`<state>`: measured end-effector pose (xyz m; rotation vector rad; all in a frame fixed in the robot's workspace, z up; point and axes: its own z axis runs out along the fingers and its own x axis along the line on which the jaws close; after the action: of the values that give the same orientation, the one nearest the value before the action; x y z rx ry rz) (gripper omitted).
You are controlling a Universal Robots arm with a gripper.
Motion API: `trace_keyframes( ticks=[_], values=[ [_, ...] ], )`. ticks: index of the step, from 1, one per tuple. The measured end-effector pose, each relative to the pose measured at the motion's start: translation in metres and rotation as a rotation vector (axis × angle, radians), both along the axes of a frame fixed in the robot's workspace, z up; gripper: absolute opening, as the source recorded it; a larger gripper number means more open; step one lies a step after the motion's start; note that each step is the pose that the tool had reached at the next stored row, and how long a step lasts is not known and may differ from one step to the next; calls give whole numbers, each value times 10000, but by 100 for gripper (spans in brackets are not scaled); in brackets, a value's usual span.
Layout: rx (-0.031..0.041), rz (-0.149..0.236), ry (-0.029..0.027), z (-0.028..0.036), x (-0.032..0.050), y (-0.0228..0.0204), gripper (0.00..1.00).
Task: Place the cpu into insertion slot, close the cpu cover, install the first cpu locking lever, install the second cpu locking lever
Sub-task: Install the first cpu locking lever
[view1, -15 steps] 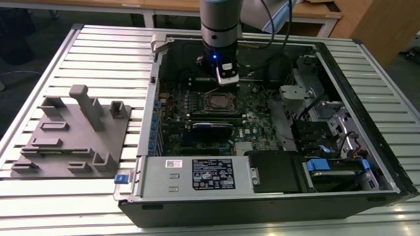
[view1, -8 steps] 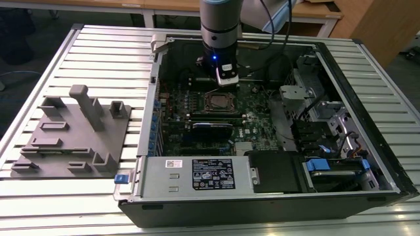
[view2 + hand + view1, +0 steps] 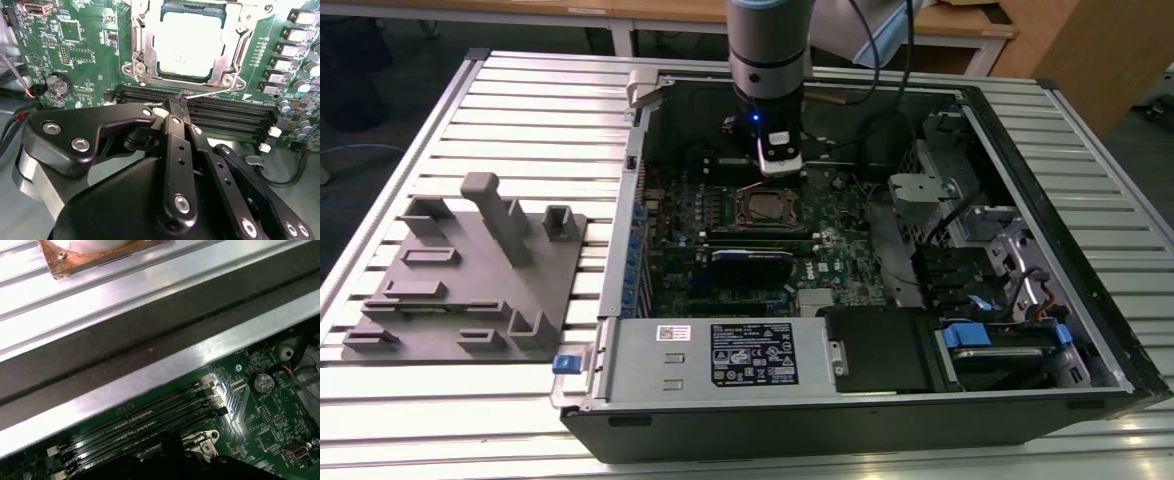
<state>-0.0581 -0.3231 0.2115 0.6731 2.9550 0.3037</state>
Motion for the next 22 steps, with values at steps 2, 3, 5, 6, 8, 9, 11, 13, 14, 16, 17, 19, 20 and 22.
trace_keyframes(
  ticks=[2,3,5,6,8,9,11,13,14,16,17,19,20,22],
  values=[
    [-8,-81,0,-2,14,6,11],
    [-13,-125,0,-4,21,8,11],
    [-23,-212,-1,-6,38,11,11],
    [-28,-258,0,-7,45,13,11],
    [-37,-339,0,-10,52,20,11],
    [-40,-376,0,-11,53,26,11],
    [-49,-454,0,-13,55,41,11],
    [-59,-534,0,-17,57,55,11],
    [-66,-577,0,-18,59,59,11],
    [-82,-675,-1,-20,65,63,11],
    [-91,-731,0,-22,67,65,11],
    [-101,-842,0,-25,69,69,11],
    [-104,-893,0,-27,69,72,11],
    [-107,-1009,1,-33,69,82,11]
  ],
)
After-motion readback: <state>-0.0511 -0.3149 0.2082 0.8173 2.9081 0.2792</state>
